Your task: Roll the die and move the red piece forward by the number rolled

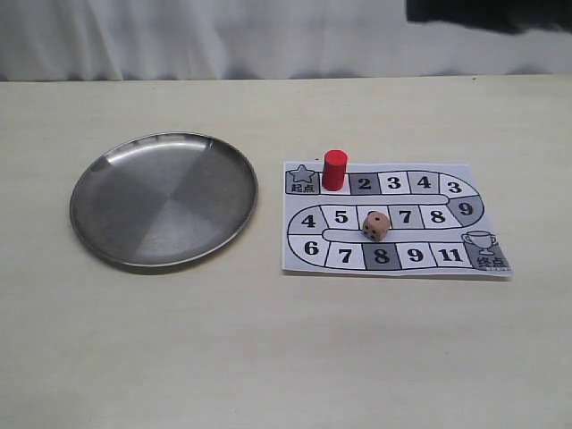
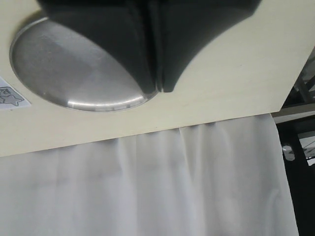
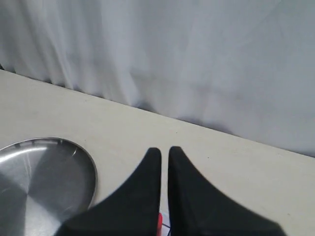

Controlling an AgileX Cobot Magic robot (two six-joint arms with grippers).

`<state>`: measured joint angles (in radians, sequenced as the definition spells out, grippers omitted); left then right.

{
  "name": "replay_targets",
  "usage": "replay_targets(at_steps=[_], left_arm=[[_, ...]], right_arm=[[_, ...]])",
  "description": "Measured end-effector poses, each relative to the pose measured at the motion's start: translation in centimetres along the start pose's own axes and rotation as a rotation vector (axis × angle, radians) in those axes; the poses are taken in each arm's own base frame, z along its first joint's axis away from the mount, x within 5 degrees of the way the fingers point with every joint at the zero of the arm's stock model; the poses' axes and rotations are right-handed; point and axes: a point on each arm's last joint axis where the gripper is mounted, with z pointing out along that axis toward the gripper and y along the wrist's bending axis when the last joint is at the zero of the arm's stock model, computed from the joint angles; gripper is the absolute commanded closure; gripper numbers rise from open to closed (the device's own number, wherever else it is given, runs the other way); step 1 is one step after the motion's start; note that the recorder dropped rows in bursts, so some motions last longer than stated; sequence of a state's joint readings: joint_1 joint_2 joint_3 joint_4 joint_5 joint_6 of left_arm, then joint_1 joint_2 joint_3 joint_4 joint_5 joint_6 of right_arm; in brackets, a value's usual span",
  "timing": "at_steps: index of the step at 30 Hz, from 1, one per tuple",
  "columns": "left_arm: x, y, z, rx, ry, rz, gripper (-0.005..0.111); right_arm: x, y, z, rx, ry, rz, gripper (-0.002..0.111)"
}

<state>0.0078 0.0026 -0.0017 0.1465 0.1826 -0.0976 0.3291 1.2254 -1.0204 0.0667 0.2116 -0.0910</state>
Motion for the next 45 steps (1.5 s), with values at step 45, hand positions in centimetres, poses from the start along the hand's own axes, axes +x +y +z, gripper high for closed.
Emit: replay_targets(at_steps=[45], left_arm=[[0.0, 0.0, 0.0, 0.0, 0.0, 0.0, 0.107]], right_arm=[[21.6, 0.7, -16.1, -0.001, -0.389, 0.101, 0.104]])
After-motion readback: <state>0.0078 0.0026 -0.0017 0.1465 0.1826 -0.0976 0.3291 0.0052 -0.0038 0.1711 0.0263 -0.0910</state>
